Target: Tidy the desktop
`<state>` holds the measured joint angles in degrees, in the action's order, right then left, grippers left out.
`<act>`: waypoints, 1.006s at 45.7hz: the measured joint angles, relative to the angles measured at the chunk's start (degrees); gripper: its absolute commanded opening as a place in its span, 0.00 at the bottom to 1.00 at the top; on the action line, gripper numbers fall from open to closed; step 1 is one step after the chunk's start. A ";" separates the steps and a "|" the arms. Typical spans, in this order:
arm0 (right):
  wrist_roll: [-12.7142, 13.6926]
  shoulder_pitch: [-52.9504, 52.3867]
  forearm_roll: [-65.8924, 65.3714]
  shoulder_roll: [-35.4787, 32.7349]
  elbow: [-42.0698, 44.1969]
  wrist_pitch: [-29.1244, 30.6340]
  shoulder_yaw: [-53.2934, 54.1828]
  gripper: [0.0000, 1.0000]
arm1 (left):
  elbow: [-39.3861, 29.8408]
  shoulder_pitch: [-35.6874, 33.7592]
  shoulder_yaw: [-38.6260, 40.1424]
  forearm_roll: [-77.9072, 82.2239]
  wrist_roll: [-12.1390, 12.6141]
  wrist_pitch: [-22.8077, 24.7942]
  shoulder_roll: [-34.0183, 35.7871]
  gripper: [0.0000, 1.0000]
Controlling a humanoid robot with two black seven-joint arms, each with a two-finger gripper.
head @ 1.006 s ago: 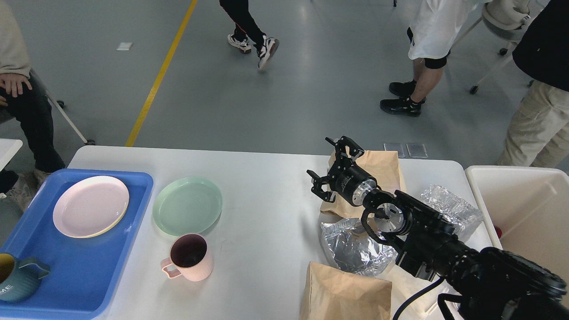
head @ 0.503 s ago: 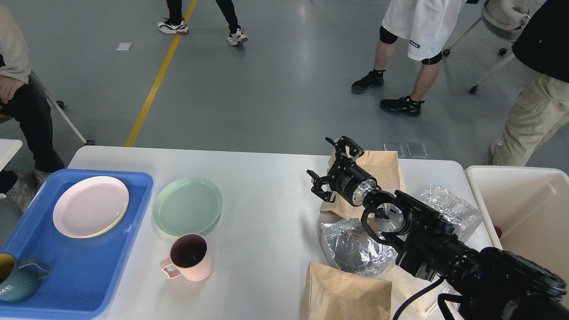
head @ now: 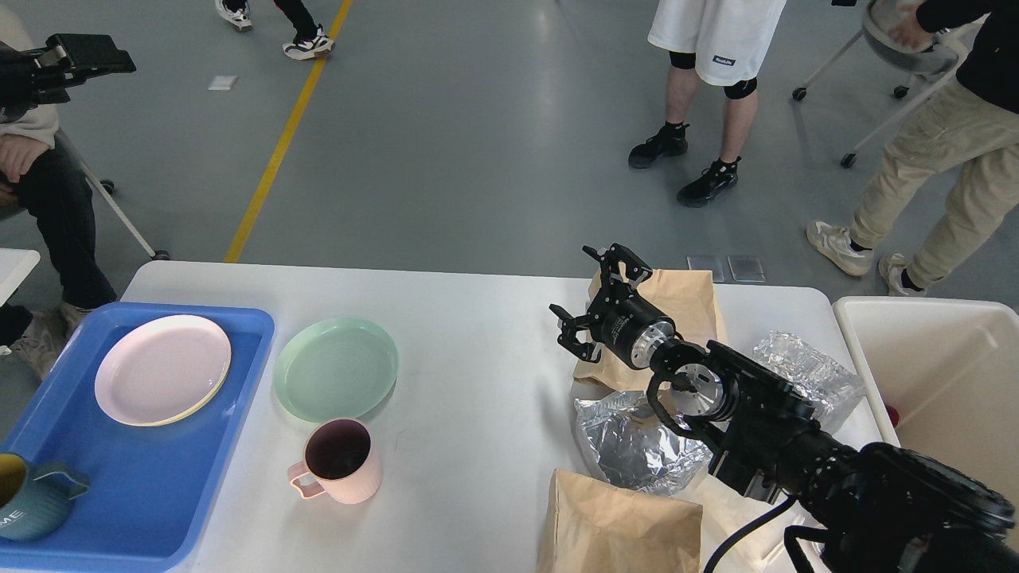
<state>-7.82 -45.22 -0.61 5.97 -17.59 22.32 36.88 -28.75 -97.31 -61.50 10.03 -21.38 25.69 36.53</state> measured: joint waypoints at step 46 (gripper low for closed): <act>0.00 0.04 -0.01 0.01 0.01 0.00 0.00 1.00 | -32.10 -3.80 -2.79 3.05 0.42 1.95 -12.01 0.95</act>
<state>-7.82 -45.18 -0.61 5.98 -17.57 22.32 36.88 -60.85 -101.10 -64.29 13.08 -20.95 27.64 24.52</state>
